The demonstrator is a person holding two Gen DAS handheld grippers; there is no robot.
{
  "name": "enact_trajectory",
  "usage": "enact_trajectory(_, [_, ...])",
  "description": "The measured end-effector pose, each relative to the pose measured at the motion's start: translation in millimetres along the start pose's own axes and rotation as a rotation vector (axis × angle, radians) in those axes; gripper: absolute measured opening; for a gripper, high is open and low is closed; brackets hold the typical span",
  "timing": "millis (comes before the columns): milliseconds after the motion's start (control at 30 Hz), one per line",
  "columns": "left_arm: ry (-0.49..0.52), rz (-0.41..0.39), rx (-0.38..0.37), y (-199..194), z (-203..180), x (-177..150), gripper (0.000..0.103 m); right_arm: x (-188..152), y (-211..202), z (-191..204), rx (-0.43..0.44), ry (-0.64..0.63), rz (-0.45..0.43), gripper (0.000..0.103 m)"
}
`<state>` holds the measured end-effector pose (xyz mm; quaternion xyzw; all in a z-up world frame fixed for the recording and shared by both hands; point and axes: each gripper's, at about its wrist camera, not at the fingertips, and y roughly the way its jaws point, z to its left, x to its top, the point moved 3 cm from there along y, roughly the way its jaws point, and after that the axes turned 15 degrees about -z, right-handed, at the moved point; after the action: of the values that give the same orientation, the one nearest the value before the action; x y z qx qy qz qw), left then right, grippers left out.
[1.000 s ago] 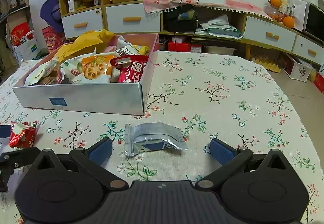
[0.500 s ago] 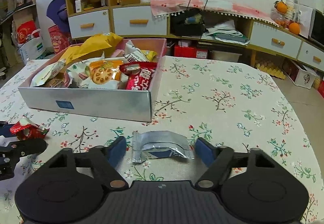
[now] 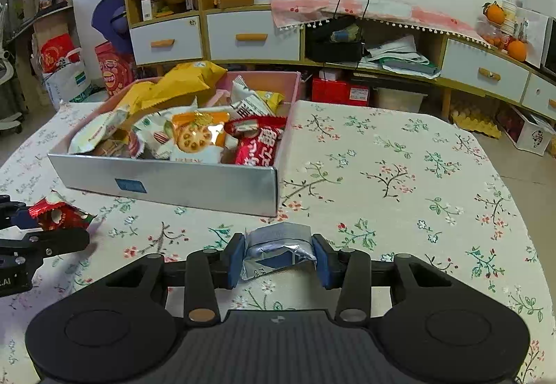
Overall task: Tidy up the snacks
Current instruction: 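Carry both packs into the pink box and open both grippers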
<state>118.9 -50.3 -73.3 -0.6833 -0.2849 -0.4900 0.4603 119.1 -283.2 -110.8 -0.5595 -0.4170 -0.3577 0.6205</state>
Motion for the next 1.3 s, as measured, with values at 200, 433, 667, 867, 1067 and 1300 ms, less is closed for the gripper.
enact_trajectory(200, [-0.02,-0.001,0.007,-5,5,8,0.032,9,-4,5,0.012,0.018,-0.018,0.012])
enact_trajectory(433, [-0.07,-0.044,0.012,-11,9,28,0.032,26,-8,5,0.006,0.084,-0.061,0.012])
enact_trajectory(667, [-0.153,-0.074,0.023,-2,19,52,0.032,42,-3,9,0.015,0.225,-0.106,0.012])
enact_trajectory(867, [-0.206,-0.056,0.014,28,34,63,0.032,55,10,19,0.035,0.315,-0.136,0.012])
enact_trajectory(1067, [-0.244,-0.015,0.005,53,45,58,0.032,55,26,31,0.056,0.324,-0.124,0.012])
enact_trajectory(1300, [-0.238,0.031,-0.01,72,45,52,0.032,52,39,36,0.046,0.305,-0.118,0.013])
